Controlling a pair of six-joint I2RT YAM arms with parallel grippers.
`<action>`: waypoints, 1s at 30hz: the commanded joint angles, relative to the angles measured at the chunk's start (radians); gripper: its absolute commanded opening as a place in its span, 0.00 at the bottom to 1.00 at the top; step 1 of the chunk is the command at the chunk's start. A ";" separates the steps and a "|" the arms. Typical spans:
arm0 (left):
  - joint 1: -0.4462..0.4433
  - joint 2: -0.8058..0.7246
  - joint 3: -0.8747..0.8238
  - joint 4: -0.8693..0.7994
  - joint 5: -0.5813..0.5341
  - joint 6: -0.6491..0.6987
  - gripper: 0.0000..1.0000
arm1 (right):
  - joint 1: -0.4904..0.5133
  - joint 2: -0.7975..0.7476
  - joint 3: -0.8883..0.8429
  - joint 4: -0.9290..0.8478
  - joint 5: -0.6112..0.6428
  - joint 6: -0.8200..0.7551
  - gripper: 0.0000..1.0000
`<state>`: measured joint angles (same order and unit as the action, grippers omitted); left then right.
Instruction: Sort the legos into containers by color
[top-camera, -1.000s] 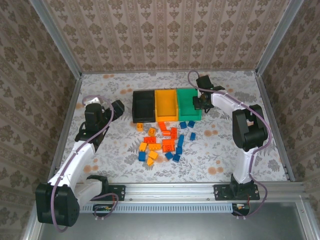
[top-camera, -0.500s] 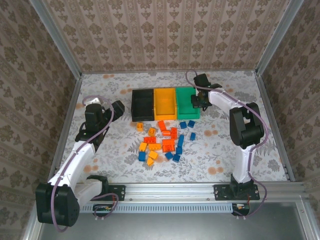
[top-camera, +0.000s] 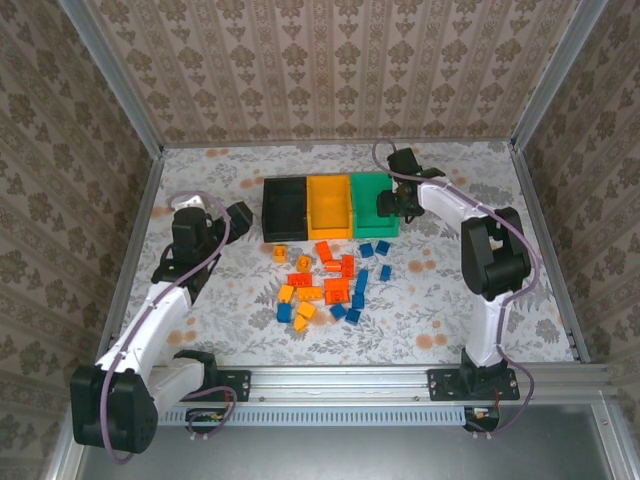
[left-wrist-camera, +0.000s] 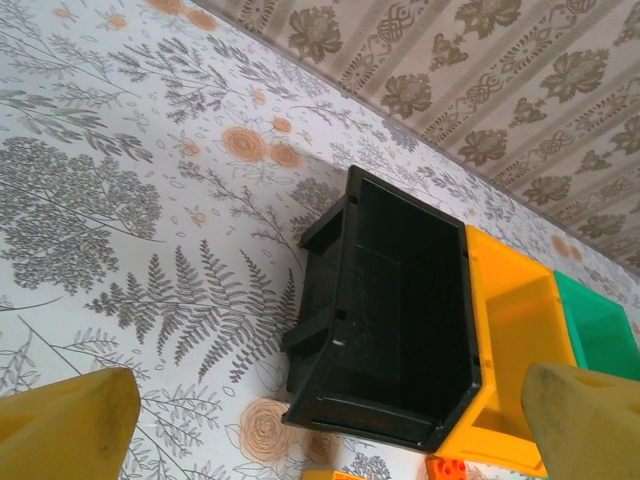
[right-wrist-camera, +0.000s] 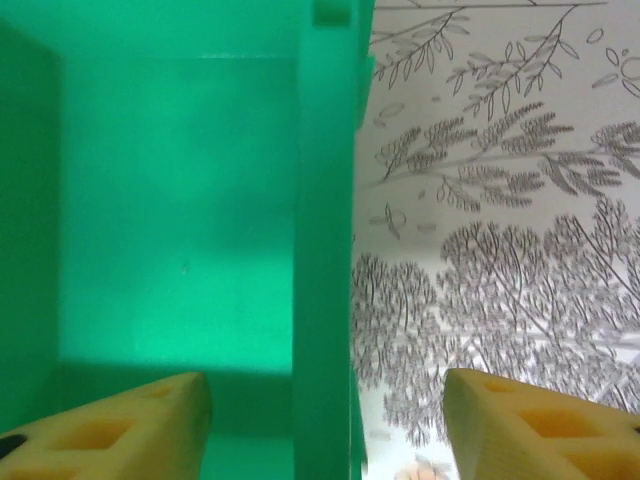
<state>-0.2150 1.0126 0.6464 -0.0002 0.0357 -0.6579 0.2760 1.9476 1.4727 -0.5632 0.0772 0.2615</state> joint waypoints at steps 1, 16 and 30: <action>-0.022 -0.009 0.010 0.002 0.023 0.030 1.00 | 0.025 -0.174 -0.106 0.005 0.013 0.125 0.68; -0.109 -0.034 -0.025 -0.006 0.010 0.021 1.00 | 0.208 -0.391 -0.566 0.126 -0.002 0.495 0.71; -0.113 -0.028 -0.031 -0.017 0.014 0.017 0.99 | 0.215 -0.289 -0.544 0.125 0.004 0.482 0.35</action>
<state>-0.3202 0.9966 0.6315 -0.0154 0.0460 -0.6510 0.4870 1.6604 0.9154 -0.4328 0.0742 0.7391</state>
